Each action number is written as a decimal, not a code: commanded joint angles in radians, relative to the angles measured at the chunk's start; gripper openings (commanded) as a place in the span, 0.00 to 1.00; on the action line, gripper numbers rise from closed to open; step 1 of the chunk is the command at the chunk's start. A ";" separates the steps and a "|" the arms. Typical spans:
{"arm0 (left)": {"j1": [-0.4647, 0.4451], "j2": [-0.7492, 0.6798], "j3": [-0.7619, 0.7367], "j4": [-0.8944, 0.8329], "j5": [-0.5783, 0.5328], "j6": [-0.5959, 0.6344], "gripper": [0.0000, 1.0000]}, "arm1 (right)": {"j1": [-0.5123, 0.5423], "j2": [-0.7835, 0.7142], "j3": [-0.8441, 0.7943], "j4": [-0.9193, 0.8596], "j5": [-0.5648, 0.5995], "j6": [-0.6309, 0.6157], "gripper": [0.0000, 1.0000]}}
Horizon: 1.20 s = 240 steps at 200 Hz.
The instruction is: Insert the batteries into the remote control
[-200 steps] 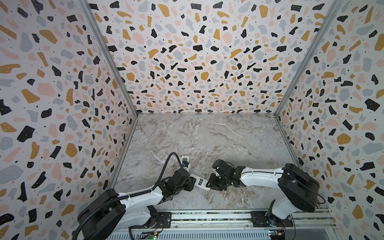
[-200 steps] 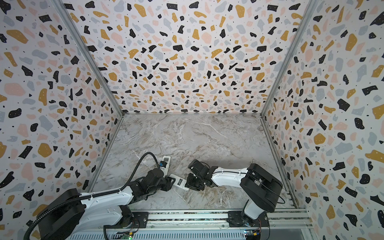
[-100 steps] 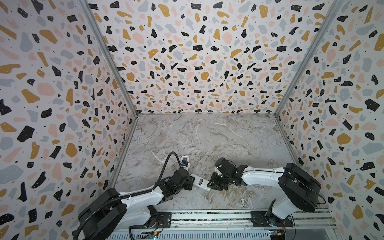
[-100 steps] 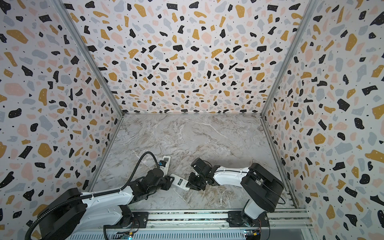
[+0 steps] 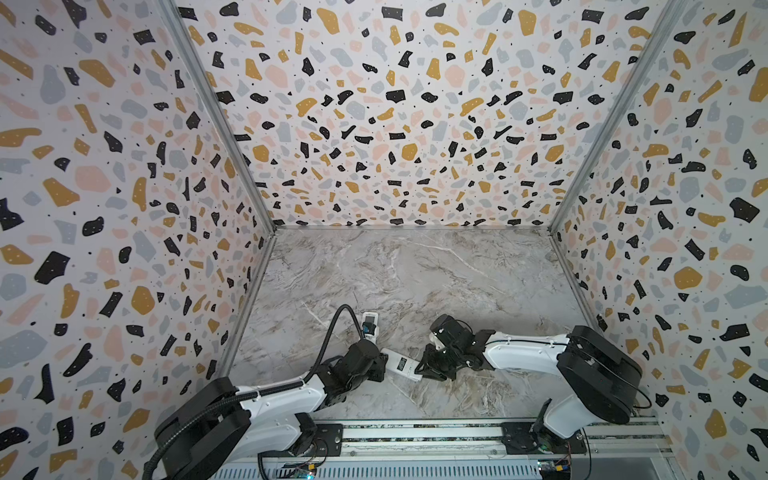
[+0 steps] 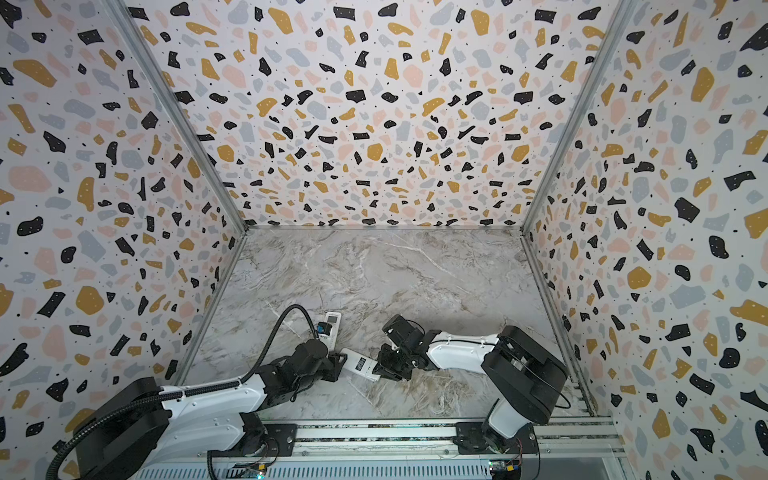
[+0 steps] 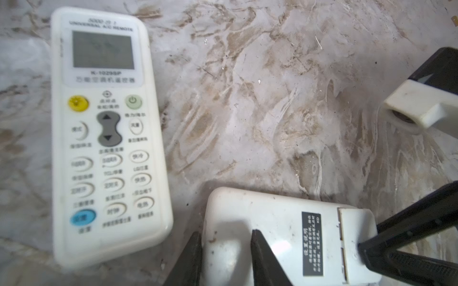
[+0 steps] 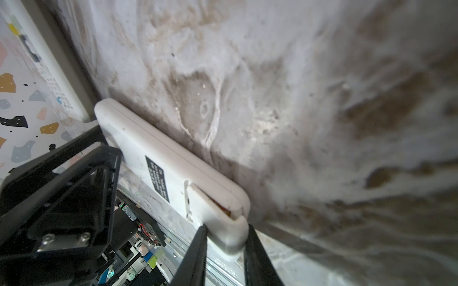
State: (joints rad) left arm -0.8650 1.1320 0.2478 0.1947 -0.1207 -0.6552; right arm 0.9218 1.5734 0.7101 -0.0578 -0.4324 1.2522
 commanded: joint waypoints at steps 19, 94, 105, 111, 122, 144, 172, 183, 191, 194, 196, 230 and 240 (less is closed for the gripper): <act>-0.073 -0.003 -0.027 -0.018 0.209 -0.009 0.32 | 0.014 0.026 0.039 -0.002 0.042 0.008 0.27; -0.111 -0.015 -0.025 -0.031 0.223 -0.008 0.27 | 0.039 0.073 0.094 -0.021 0.056 -0.012 0.26; -0.113 -0.017 -0.025 -0.031 0.227 -0.006 0.27 | 0.043 0.081 0.095 -0.016 0.055 -0.010 0.26; -0.114 -0.017 -0.025 -0.032 0.227 -0.006 0.27 | 0.045 0.084 0.095 -0.013 0.055 -0.007 0.25; -0.116 -0.018 -0.026 -0.034 0.230 -0.006 0.27 | 0.050 0.088 0.100 -0.011 0.056 0.000 0.24; -0.119 -0.027 -0.031 -0.031 0.230 -0.007 0.26 | 0.056 0.089 0.109 -0.016 0.064 0.005 0.25; -0.127 -0.023 -0.033 -0.024 0.234 -0.006 0.26 | 0.060 0.100 0.124 -0.008 0.069 0.011 0.29; -0.130 -0.025 -0.034 -0.024 0.236 -0.006 0.25 | 0.062 0.106 0.132 -0.008 0.069 0.009 0.30; -0.130 -0.030 -0.036 -0.024 0.236 -0.006 0.25 | 0.064 0.106 0.134 -0.010 0.072 0.009 0.31; -0.130 -0.031 -0.036 -0.024 0.236 -0.006 0.25 | 0.065 0.106 0.132 -0.011 0.074 0.009 0.31; -0.131 -0.032 -0.037 -0.024 0.236 -0.006 0.25 | 0.066 0.105 0.131 -0.010 0.075 0.010 0.31; -0.131 -0.035 -0.039 -0.023 0.237 -0.005 0.24 | 0.072 0.100 0.116 -0.007 0.089 0.012 0.30; -0.131 -0.034 -0.039 -0.023 0.239 -0.004 0.24 | 0.072 0.108 0.125 -0.019 0.088 -0.001 0.30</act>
State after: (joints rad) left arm -0.9249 1.0870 0.2287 0.1658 -0.2016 -0.6659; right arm 0.9600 1.6299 0.8082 -0.1738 -0.3695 1.2602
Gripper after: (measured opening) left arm 0.239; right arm 0.306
